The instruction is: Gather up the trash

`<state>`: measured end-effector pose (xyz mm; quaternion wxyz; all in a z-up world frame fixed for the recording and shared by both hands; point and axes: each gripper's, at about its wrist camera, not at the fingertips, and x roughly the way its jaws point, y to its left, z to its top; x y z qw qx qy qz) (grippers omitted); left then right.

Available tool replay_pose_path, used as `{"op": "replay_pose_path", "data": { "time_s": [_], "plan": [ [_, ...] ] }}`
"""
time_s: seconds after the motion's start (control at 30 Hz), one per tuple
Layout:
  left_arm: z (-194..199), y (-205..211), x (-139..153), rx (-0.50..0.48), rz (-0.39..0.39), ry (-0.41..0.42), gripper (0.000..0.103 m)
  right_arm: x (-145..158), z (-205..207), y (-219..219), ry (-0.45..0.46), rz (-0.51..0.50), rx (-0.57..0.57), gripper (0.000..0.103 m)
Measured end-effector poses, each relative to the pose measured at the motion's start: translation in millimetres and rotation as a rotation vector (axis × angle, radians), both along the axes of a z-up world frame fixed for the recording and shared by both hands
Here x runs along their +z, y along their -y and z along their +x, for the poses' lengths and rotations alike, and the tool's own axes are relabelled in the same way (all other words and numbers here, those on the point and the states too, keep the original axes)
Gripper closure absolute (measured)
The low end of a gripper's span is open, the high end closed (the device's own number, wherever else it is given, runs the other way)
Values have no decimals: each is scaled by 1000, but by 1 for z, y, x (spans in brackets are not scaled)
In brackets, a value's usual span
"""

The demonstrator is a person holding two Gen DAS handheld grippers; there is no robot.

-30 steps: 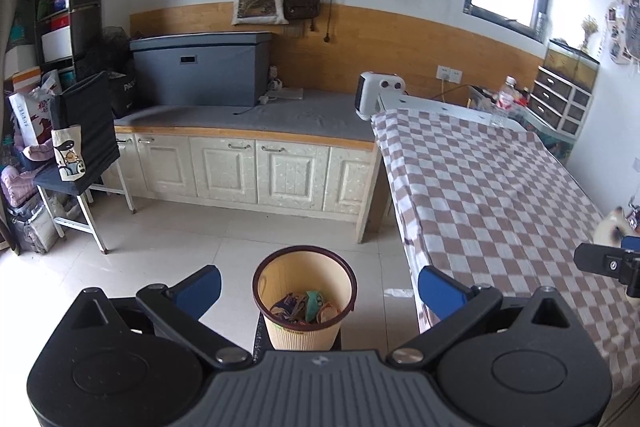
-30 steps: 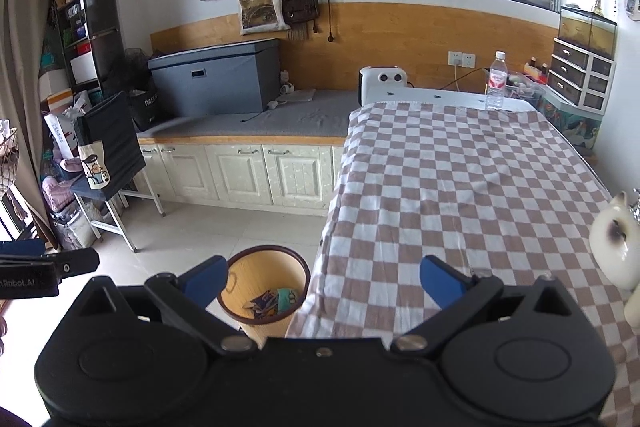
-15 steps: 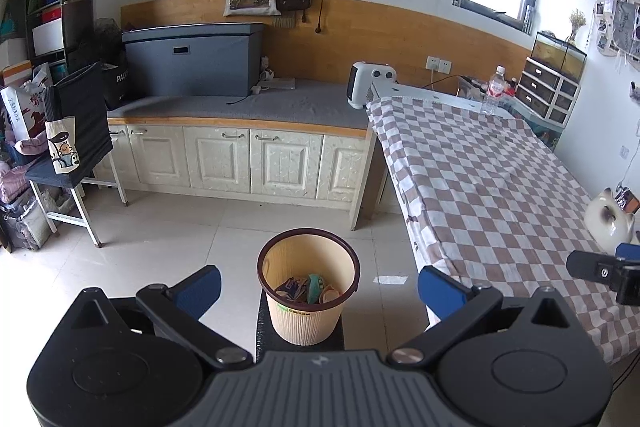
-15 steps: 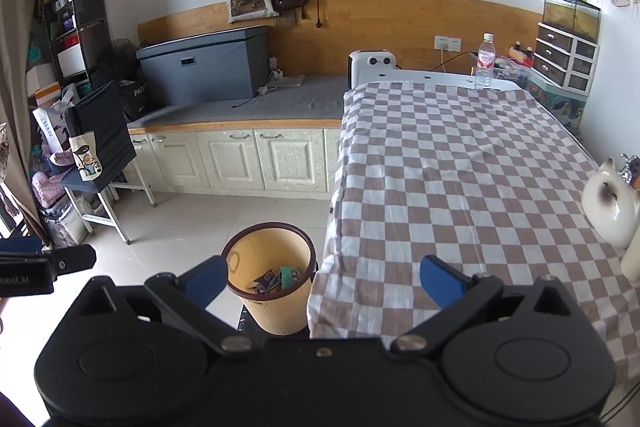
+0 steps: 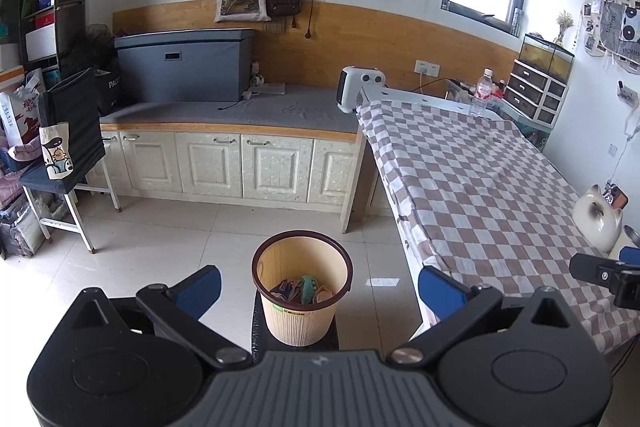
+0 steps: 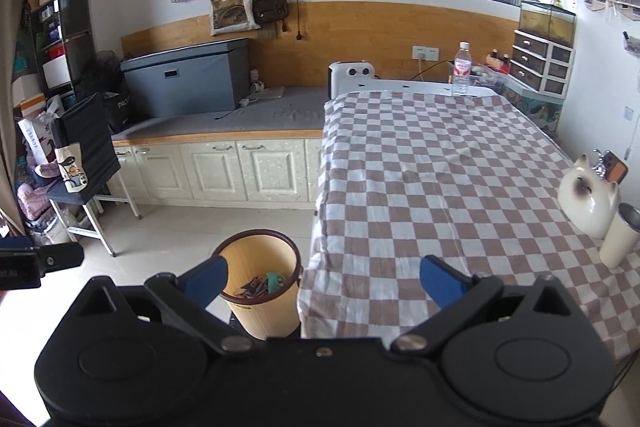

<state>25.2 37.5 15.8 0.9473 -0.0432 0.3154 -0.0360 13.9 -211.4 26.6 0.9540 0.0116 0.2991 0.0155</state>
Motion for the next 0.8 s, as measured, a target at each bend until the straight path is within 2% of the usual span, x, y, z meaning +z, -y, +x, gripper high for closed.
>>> {"op": "replay_pose_path", "data": {
  "time_s": [0.8],
  "plan": [
    [-7,4,0,-4,5,-1,0,1,-8,-1,5,-7,2,0]
  ]
}}
